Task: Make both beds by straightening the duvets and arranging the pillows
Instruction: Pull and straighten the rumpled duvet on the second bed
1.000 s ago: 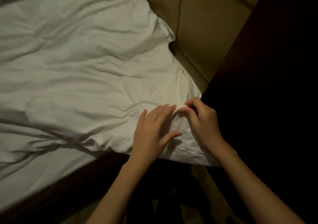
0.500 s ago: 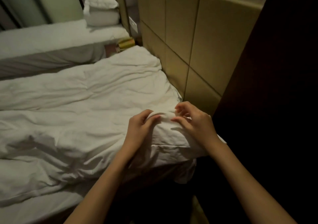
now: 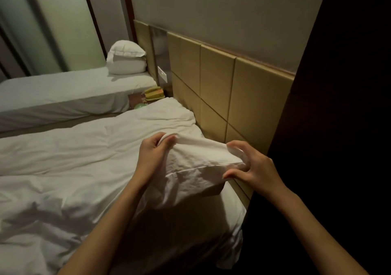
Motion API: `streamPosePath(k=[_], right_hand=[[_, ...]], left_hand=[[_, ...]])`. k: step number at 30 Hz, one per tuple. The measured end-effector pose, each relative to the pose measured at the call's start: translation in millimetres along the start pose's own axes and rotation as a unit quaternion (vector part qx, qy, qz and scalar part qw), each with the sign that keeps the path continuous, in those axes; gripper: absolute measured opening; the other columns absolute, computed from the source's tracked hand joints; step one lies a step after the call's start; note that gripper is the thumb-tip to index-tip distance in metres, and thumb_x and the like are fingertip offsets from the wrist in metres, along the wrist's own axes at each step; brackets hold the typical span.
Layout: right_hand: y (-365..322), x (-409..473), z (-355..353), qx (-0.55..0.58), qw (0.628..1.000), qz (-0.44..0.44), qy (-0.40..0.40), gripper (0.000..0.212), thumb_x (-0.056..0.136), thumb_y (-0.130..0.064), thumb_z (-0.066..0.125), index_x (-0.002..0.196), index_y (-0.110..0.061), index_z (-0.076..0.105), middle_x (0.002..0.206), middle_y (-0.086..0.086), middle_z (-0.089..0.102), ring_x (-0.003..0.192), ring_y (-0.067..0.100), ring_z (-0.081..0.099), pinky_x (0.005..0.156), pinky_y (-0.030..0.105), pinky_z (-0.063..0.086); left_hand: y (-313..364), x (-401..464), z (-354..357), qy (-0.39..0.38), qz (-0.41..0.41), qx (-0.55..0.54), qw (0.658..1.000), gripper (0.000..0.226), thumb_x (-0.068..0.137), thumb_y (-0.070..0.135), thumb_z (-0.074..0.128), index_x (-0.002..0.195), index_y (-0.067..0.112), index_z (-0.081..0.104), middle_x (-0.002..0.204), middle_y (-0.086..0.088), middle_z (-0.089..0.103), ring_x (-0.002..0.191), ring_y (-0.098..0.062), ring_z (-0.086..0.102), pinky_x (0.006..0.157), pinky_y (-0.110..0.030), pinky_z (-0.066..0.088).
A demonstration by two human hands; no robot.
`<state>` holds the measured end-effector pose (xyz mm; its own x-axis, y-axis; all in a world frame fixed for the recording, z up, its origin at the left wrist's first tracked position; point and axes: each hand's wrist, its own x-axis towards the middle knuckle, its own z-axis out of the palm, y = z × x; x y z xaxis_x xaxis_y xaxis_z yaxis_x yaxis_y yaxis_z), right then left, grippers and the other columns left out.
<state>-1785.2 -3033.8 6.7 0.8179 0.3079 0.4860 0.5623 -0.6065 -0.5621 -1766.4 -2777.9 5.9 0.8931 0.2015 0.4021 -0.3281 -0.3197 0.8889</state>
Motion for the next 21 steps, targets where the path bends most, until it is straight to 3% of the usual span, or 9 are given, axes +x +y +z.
streamPosePath(k=[3,6,10,14,16,18,21], right_hand=[[-2,18,8,0.021,0.998,-0.03,0.041,0.069,0.064,-0.064,0.066,0.111,-0.015,0.063,0.105,-0.016,0.059,0.093,0.006,0.061,0.077,0.02,0.051],[-4,41,20,0.045,0.996,-0.032,0.073,0.044,0.07,-0.05,0.073,0.091,-0.011,0.065,0.082,-0.012,0.061,0.071,0.006,0.059,0.066,0.007,0.045],[-15,71,29,0.072,0.992,0.001,0.101,0.032,0.071,-0.041,0.07,0.079,-0.01,0.063,0.069,-0.008,0.059,0.064,0.006,0.058,0.059,0.009,0.043],[-15,98,33,0.048,0.996,-0.006,0.08,0.02,0.076,-0.023,0.077,0.077,-0.014,0.059,0.067,-0.007,0.057,0.063,0.01,0.057,0.058,0.011,0.042],[-15,104,42,0.042,0.997,-0.013,0.057,0.02,0.076,-0.021,0.077,0.078,-0.016,0.057,0.067,-0.012,0.053,0.062,0.006,0.054,0.058,0.007,0.041],[-13,108,49,0.03,0.998,-0.021,0.054,0.018,0.078,-0.019,0.076,0.077,-0.015,0.058,0.066,-0.012,0.052,0.06,0.005,0.052,0.058,0.006,0.041],[-13,116,47,0.018,0.998,-0.002,0.064,0.014,0.08,-0.014,0.075,0.078,-0.007,0.062,0.069,-0.002,0.057,0.062,0.013,0.056,0.054,0.01,0.043]], left_hand=[[-4,16,-5,0.007,-0.007,-0.014,1.0,0.009,0.089,0.012,0.064,0.088,0.013,0.073,0.073,0.017,0.068,0.072,0.007,0.059,0.068,-0.011,0.044],[-10,31,-11,0.003,-0.007,-0.003,1.0,0.012,0.089,0.013,0.063,0.081,0.018,0.07,0.074,0.011,0.068,0.072,0.001,0.059,0.068,-0.017,0.045],[-17,35,-18,0.0,-0.006,0.051,0.999,0.005,0.09,0.022,0.062,0.093,0.024,0.065,0.095,0.006,0.065,0.088,-0.009,0.059,0.077,-0.029,0.047],[-21,26,-17,-0.011,0.101,0.184,0.978,0.036,0.086,0.064,0.039,0.109,0.044,0.058,0.115,0.009,0.055,0.11,-0.008,0.046,0.09,-0.03,0.03],[-22,16,-6,-0.056,0.11,0.159,0.98,0.05,0.086,0.069,0.032,0.114,0.039,0.061,0.116,0.009,0.06,0.11,-0.009,0.051,0.093,-0.034,0.038],[-23,5,10,-0.094,0.08,0.145,0.982,0.063,0.084,0.072,0.028,0.121,0.033,0.06,0.118,0.014,0.059,0.108,-0.002,0.052,0.093,-0.028,0.043],[-25,-7,30,-0.058,0.077,0.194,0.976,0.073,0.087,0.075,0.018,0.123,0.025,0.056,0.109,0.009,0.064,0.094,-0.004,0.059,0.078,-0.016,0.045]])
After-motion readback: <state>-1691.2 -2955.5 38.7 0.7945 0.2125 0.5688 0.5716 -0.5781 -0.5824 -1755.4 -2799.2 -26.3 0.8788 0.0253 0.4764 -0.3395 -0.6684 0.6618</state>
